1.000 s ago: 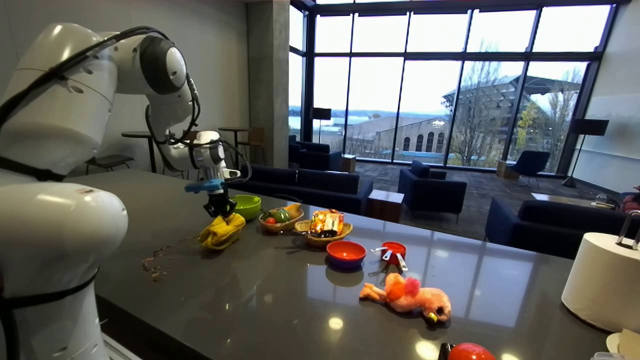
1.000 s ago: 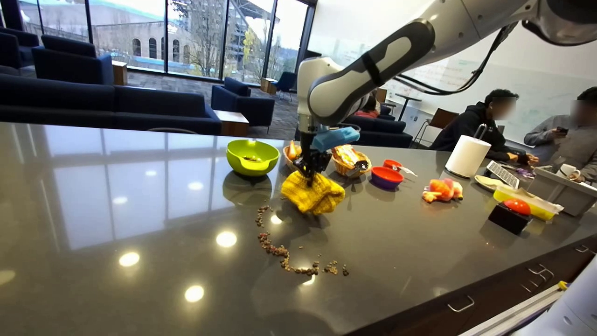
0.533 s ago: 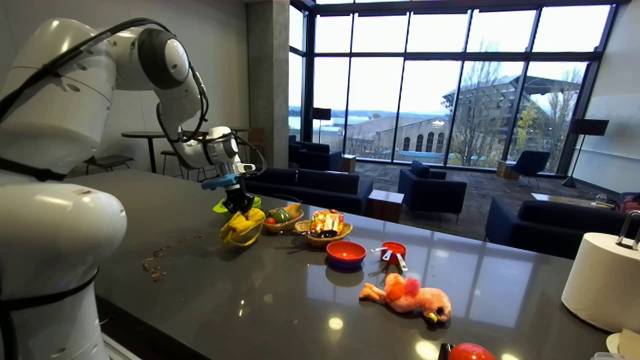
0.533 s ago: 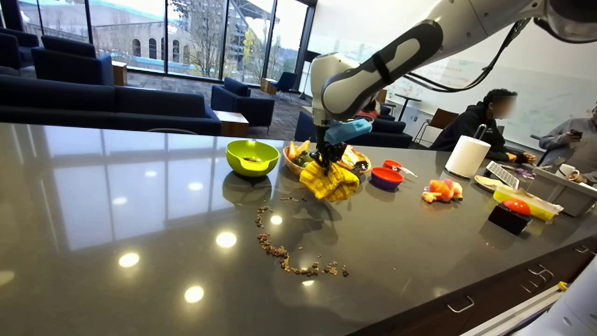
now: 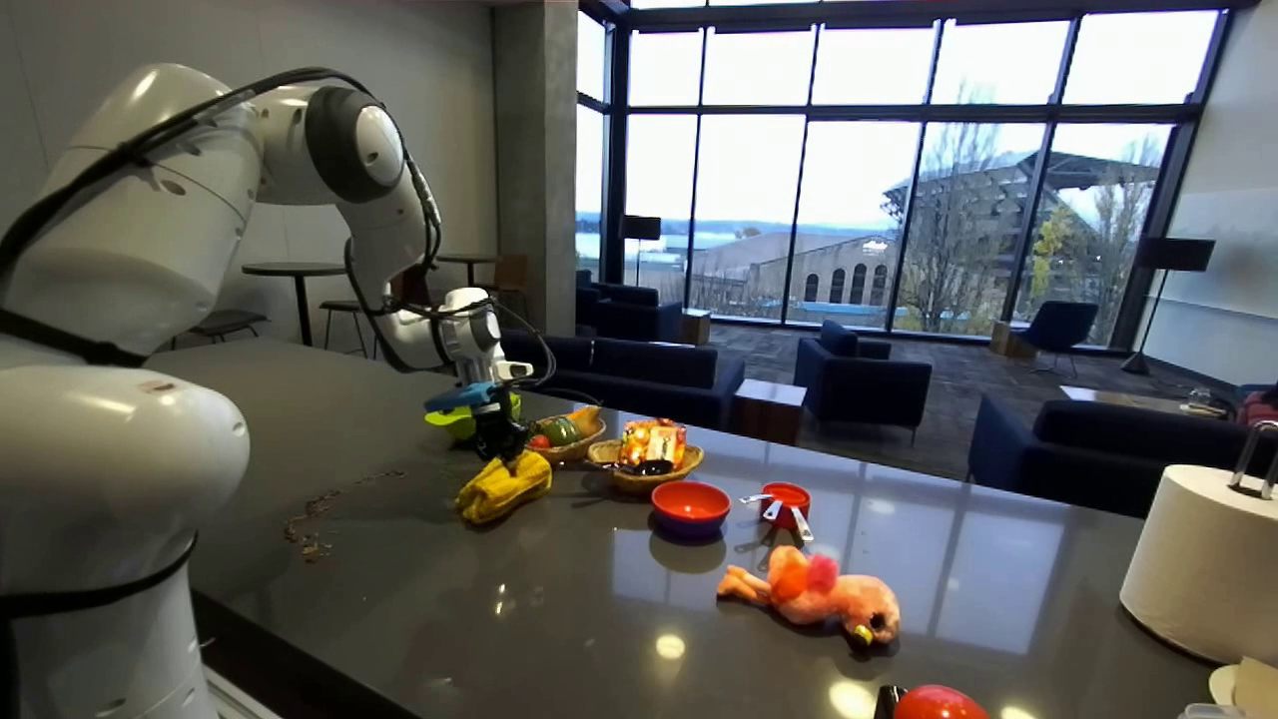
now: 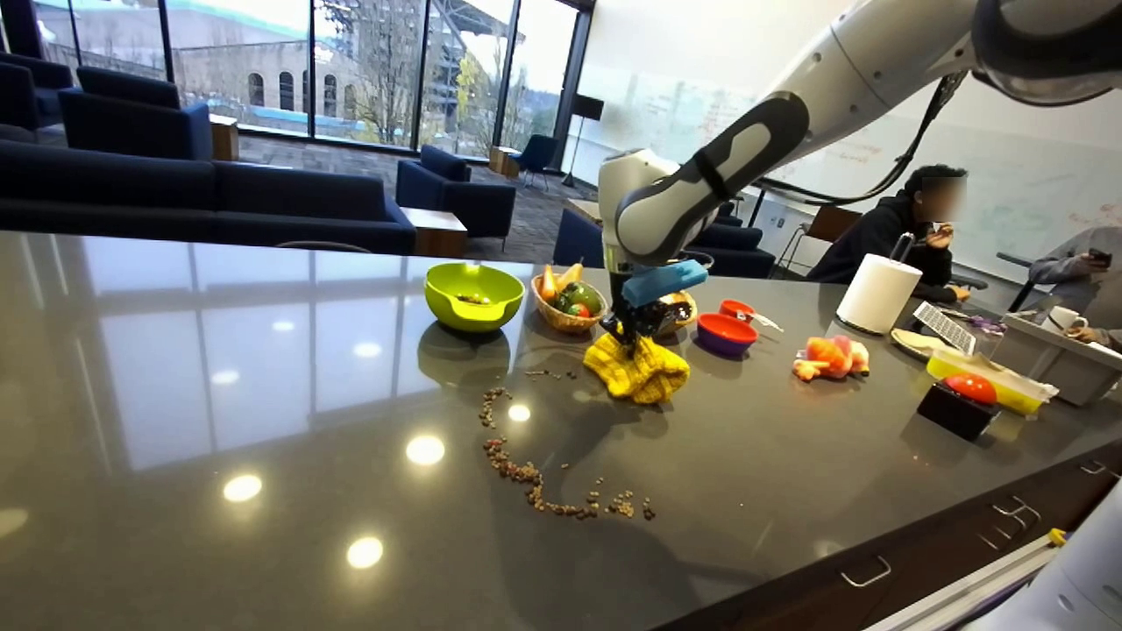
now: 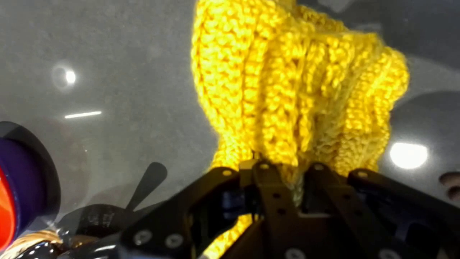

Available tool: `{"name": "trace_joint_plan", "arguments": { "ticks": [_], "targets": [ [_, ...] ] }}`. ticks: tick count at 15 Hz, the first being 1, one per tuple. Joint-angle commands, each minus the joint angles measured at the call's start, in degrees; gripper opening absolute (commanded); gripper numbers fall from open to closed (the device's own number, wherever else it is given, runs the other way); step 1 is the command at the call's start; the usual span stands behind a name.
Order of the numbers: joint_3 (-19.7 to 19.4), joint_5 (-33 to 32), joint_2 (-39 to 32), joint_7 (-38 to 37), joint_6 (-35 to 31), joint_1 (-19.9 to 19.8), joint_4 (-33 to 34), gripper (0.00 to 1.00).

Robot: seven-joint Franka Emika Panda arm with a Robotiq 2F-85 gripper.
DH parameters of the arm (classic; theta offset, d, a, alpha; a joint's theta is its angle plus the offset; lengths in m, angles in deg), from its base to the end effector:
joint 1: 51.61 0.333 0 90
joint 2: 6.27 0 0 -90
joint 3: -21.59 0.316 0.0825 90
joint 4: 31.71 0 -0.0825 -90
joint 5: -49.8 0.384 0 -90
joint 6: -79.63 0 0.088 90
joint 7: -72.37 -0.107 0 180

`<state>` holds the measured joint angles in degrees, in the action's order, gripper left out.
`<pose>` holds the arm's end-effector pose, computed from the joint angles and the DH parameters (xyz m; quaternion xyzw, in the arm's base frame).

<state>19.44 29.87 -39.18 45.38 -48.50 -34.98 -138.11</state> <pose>0.6035 0.1463 0.1957 0.9860 0.0142 -0.0424 0.1608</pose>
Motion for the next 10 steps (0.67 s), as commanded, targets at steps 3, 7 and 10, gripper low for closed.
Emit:
{"name": "trace_joint_plan", "arguments": {
  "ticks": [3,7,10],
  "targets": [
    [1.6,2.9,-3.6,-0.5,-0.9,1.2,1.5,0.04],
    [3.6,4.4,-3.7,-0.2,-1.1,3.4,2.2,0.04],
    [5.4,5.8,-3.8,0.4,-1.1,5.1,2.9,0.04]
  ]
}}
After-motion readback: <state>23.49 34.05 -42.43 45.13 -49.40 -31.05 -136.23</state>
